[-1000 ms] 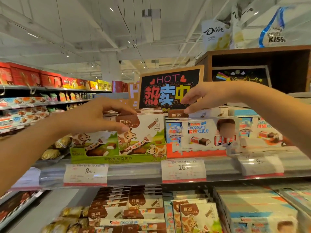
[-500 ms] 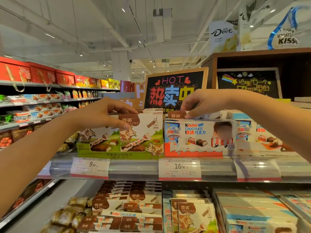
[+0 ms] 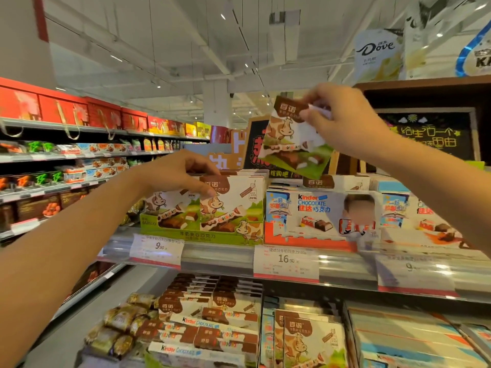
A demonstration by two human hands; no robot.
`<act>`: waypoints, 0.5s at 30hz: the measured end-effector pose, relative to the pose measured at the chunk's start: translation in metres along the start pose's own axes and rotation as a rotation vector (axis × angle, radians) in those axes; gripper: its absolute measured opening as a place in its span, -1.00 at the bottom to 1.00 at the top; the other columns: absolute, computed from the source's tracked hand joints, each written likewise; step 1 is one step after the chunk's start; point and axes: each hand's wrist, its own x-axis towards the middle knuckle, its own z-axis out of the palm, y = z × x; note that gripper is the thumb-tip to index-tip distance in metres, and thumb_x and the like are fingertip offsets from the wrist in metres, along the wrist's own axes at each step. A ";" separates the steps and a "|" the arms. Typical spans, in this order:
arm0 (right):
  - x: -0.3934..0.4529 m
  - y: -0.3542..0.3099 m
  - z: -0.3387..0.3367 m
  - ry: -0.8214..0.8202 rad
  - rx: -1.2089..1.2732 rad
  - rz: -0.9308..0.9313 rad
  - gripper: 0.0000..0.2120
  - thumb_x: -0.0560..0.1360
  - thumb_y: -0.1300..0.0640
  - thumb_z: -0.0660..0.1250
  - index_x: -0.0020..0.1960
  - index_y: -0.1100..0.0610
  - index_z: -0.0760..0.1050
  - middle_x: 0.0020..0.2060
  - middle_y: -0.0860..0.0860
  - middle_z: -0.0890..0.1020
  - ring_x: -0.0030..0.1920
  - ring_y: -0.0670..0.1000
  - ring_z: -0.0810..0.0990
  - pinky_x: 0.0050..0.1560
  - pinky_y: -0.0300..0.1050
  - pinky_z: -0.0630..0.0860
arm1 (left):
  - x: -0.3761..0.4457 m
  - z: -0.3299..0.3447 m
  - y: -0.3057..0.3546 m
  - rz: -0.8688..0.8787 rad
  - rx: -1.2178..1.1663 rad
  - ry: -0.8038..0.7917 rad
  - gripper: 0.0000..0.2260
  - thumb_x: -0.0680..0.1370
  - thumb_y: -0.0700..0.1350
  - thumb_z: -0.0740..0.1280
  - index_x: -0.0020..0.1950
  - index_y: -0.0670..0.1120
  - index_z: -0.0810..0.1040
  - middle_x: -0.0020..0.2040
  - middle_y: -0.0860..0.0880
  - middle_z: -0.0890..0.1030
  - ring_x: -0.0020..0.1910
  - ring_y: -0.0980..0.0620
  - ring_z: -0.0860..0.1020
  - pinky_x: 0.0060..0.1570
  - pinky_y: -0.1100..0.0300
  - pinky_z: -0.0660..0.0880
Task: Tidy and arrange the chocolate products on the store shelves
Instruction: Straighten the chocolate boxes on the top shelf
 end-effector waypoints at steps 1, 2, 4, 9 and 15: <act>0.001 -0.006 -0.003 0.067 0.044 -0.030 -0.78 0.56 0.12 0.23 0.18 0.13 0.48 -0.04 -0.01 0.53 -0.02 -0.03 0.49 -0.05 -0.15 0.45 | 0.000 0.000 0.000 -0.005 0.002 -0.001 -0.68 0.24 -0.02 0.49 -0.02 0.02 0.64 -0.02 0.06 0.67 0.04 0.11 0.60 0.19 0.02 0.48; 0.002 -0.013 -0.005 0.094 0.110 -0.055 -0.76 0.56 0.13 0.23 0.21 0.12 0.48 -0.03 -0.03 0.53 -0.01 -0.06 0.50 -0.08 -0.24 0.45 | -0.002 0.000 0.001 -0.008 0.004 -0.005 -0.68 0.25 -0.01 0.51 -0.02 0.02 0.64 -0.03 0.07 0.67 0.03 0.12 0.60 0.19 0.03 0.48; 0.003 -0.028 -0.003 0.060 0.239 -0.089 -0.75 0.56 0.15 0.24 0.22 0.12 0.50 0.00 -0.03 0.56 0.00 -0.09 0.52 -0.15 -0.39 0.47 | -0.004 -0.001 0.002 -0.001 0.009 -0.010 -0.66 0.23 0.01 0.57 -0.03 0.03 0.65 -0.04 0.08 0.68 0.02 0.13 0.61 0.17 0.06 0.48; 0.002 -0.065 0.026 -0.167 0.330 -0.138 -0.76 0.54 0.18 0.28 0.19 0.15 0.51 -0.04 -0.04 0.56 -0.06 -0.14 0.53 -0.19 -0.32 0.52 | -0.004 -0.003 0.001 0.059 -0.148 0.142 -0.82 0.45 -0.38 0.36 -0.18 -0.09 0.55 -0.55 0.18 0.54 -0.57 0.32 0.47 -0.51 0.54 0.32; -0.002 -0.086 0.085 -0.175 0.136 -0.179 -0.72 0.53 0.13 0.29 0.23 0.12 0.48 0.06 0.06 0.61 0.06 0.03 0.55 0.05 -0.07 0.46 | -0.019 -0.035 -0.030 0.074 0.029 0.164 -0.88 0.39 -0.31 0.45 -0.09 -0.23 0.64 -0.16 -0.10 0.68 -0.29 0.19 0.62 -0.36 0.41 0.47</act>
